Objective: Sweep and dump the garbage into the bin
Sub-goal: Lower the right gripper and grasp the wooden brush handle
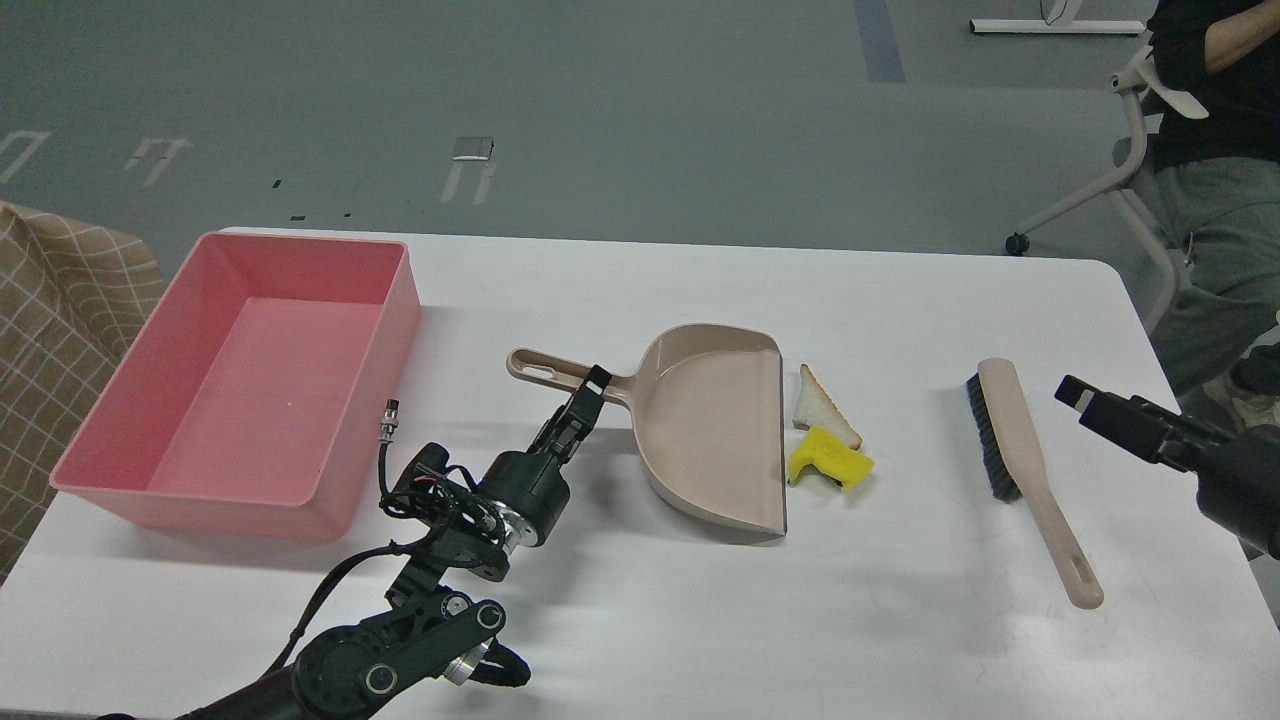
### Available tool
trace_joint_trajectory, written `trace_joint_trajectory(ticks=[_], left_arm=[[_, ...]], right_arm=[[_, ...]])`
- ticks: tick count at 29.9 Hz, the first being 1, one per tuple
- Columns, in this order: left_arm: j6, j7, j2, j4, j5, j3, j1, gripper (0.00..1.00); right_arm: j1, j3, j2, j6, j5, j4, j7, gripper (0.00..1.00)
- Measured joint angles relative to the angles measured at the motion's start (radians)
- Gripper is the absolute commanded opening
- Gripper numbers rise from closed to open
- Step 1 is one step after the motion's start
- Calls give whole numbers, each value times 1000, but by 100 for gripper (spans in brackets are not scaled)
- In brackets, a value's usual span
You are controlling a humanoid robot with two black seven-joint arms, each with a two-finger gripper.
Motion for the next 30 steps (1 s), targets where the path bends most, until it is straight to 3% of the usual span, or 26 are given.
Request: trace_joint_trajectory(ticks=[11,30], left_arm=[[0,0,-2,3,4,1,-7,23],[0,0,0,9,4,1,-16,22]], right_arm=[[69,-181,-2,0,-213,-56,4,91],[139,-259,14,0,-254,-130,-14,90]])
